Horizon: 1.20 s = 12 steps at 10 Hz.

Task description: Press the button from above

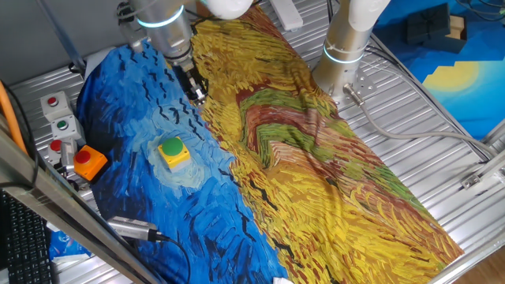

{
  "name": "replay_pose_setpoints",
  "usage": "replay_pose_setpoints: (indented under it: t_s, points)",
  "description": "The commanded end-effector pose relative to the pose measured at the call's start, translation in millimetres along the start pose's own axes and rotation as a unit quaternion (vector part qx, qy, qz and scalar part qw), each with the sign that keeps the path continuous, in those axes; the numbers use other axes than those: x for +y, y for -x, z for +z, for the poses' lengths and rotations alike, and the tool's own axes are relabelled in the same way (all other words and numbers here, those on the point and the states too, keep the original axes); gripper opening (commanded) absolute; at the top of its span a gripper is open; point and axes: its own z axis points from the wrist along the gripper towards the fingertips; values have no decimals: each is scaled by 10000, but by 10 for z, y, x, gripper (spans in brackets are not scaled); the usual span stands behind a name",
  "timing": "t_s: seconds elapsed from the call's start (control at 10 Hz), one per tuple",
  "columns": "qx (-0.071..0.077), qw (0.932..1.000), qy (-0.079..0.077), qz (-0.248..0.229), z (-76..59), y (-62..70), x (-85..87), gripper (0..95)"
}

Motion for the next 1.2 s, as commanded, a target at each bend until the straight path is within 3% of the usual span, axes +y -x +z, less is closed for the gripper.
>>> replay_pose_setpoints:
  t_s: [0.1, 0.5, 0.8, 0.9, 1.2]
  points:
    - [-79, 10000, 35, -41, 59, 117, -14, 0]
    - [-119, 9999, 85, 11, 189, 196, -59, 0]
    - [167, 9997, 85, 185, 112, 323, -9, 0]
    - [155, 9997, 87, 182, 157, 297, -11, 0]
    - [153, 9998, 65, 112, 397, -30, -27, 0]
